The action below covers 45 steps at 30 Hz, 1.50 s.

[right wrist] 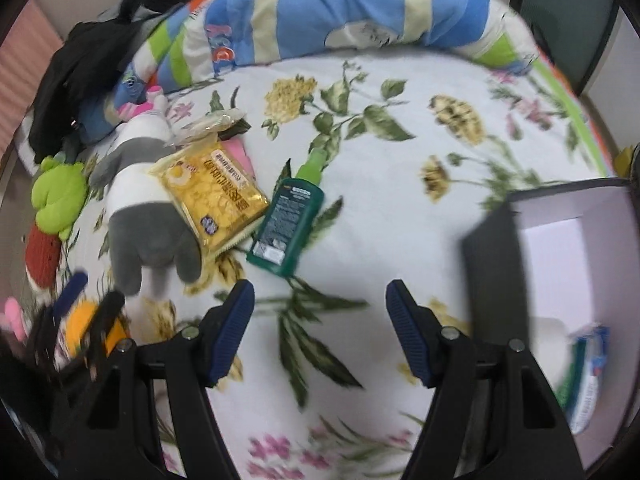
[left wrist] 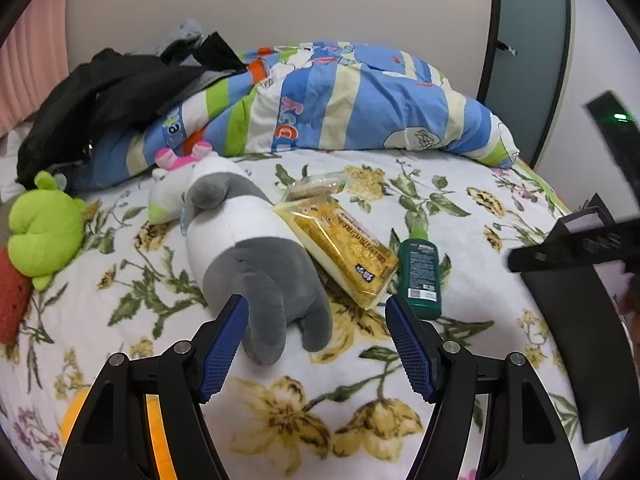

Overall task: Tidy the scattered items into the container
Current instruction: 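Move both tools back toward the green spray bottle and snack bag, then grasp the green spray bottle with the right tool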

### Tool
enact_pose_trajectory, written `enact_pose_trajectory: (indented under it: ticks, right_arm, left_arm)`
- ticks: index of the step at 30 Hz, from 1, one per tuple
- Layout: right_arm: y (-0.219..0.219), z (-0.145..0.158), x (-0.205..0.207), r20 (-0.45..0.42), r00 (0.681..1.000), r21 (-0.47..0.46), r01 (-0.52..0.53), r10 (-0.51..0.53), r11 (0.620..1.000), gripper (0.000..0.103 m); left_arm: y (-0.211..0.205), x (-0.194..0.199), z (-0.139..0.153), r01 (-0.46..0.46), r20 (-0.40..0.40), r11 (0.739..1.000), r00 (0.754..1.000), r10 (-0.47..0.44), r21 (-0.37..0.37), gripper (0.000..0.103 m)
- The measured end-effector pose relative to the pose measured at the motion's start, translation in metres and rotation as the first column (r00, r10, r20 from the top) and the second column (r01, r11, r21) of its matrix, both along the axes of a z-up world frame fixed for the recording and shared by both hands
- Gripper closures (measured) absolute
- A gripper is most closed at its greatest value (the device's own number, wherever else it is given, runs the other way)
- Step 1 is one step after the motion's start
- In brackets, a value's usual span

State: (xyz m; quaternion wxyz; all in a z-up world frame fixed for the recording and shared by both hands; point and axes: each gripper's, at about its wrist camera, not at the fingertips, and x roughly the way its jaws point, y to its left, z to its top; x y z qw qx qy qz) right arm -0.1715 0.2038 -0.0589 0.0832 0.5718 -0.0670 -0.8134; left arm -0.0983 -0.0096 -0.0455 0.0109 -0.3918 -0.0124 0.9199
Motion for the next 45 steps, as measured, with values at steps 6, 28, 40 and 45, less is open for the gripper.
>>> enact_pose_trajectory:
  ticks: [6, 28, 40, 45]
  right_arm:
    - [-0.026, -0.047, -0.048, 0.086, 0.994, -0.035, 0.067, -0.063, 0.997, 0.035]
    - [-0.061, -0.096, -0.088, 0.103, 0.994, 0.16, 0.016, -0.033, 0.987, 0.054]
    - [-0.011, -0.073, -0.061, 0.056, 0.998, 0.072, 0.032, -0.036, 0.997, 0.054]
    - [0.003, -0.068, -0.057, 0.044, 0.998, 0.054, 0.038, -0.04, 0.998, 0.054]
  left_arm:
    - [0.003, -0.013, -0.017, 0.012, -0.018, 1.0, 1.0, -0.012, 0.012, 0.031]
    - [0.014, -0.037, -0.037, 0.025, -0.048, 1.0, 0.999, -0.026, -0.013, 0.031]
    - [0.037, -0.048, -0.043, 0.026, -0.039, 0.999, 0.999, -0.026, -0.02, 0.031]
    - [0.05, -0.062, -0.041, -0.004, -0.025, 0.998, 1.0, 0.003, -0.057, 0.031]
